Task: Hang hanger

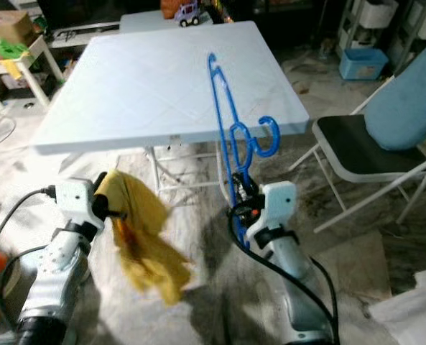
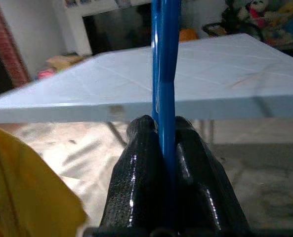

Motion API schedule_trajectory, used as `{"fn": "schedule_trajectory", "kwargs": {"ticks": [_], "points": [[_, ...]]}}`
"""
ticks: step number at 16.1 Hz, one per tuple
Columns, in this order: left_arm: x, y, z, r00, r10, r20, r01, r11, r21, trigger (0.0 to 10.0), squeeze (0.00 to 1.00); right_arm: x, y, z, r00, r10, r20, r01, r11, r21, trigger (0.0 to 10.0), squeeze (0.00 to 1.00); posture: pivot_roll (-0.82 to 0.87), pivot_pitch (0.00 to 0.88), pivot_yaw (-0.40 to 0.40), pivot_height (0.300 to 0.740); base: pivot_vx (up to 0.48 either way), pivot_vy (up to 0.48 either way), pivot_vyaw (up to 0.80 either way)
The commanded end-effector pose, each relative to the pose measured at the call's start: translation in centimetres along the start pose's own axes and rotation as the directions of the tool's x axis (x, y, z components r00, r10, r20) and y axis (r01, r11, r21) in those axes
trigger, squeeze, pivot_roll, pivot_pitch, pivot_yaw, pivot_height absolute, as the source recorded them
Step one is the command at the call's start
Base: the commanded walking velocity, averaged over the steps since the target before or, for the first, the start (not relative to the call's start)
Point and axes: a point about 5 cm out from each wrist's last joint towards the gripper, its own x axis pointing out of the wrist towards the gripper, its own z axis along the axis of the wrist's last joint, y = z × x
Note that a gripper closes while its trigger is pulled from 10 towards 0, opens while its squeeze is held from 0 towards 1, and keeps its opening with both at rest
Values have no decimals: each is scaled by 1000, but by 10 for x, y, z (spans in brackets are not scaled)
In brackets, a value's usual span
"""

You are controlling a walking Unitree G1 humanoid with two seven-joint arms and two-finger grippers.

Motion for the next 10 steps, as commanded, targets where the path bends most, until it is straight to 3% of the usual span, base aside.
{"fn": "schedule_trajectory", "kwargs": {"ticks": [1,5,10], "points": [[2,4,10,999,14,36,-15,1000,18,10000,0,3,3,6,1000,6,29,-6,1000,-9,10000,0,-46,86,35,740,424,0,0],[8,-6,29,996,32,89,-28,999,-38,10000,0,3,1,8,999,-7,35,10,996,-87,10000,0,-46,95,26,740,445,0,0],[17,-18,55,982,-18,190,18,1000,1,10000,0,2,1,7,1000,0,30,4,992,-123,10000,0,-48,94,17,740,462,0,0]]}}
